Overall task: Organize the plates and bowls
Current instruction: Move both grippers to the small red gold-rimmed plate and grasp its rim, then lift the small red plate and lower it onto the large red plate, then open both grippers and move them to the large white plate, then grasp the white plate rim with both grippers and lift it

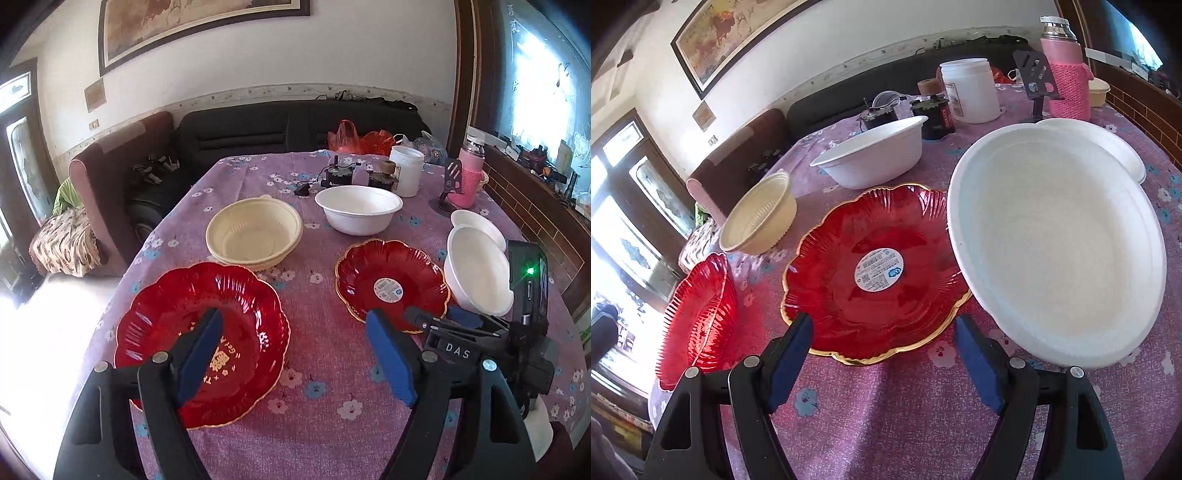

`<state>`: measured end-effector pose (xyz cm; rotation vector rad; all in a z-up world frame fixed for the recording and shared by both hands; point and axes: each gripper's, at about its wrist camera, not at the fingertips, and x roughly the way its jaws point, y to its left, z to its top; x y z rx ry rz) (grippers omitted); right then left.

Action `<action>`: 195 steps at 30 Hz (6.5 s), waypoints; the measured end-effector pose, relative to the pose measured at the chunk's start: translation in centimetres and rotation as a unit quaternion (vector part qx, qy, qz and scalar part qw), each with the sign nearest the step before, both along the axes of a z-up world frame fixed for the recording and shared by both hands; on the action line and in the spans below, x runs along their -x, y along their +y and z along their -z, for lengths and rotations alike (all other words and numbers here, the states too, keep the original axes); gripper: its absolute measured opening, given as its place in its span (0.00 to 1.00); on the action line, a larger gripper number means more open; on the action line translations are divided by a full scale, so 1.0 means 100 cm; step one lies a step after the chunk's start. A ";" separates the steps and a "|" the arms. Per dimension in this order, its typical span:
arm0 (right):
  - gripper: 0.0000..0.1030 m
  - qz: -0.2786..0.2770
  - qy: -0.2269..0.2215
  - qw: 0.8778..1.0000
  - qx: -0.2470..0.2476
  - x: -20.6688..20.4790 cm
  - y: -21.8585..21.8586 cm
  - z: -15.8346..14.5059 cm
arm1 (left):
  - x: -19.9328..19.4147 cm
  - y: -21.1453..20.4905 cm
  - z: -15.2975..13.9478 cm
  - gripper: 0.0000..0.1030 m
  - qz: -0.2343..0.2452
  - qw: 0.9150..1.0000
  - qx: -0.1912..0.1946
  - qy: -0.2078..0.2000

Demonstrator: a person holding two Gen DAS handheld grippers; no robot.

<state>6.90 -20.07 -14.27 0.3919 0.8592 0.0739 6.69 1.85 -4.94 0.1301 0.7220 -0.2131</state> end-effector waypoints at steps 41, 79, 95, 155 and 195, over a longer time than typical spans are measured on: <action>0.38 0.080 0.014 0.993 -0.089 -0.019 -0.039 0.023 | -0.173 -0.101 0.115 0.28 0.023 0.978 0.004 0.206; 0.20 -0.139 -0.044 0.988 -0.039 -0.031 0.164 -0.039 | -0.063 0.167 0.048 0.21 -0.192 0.966 0.139 0.099; 0.22 -0.153 -0.007 0.986 0.074 -0.065 0.217 -0.002 | -0.076 0.183 0.086 0.30 -0.202 0.965 0.114 0.125; 0.72 0.232 -0.091 0.967 -0.054 0.056 -0.168 -0.014 | -0.040 -0.073 0.032 0.92 0.007 0.993 0.065 0.094; 0.14 0.052 -0.039 0.992 -0.112 0.011 -0.108 0.017 | -0.066 -0.152 0.074 0.21 0.063 0.996 -0.030 0.061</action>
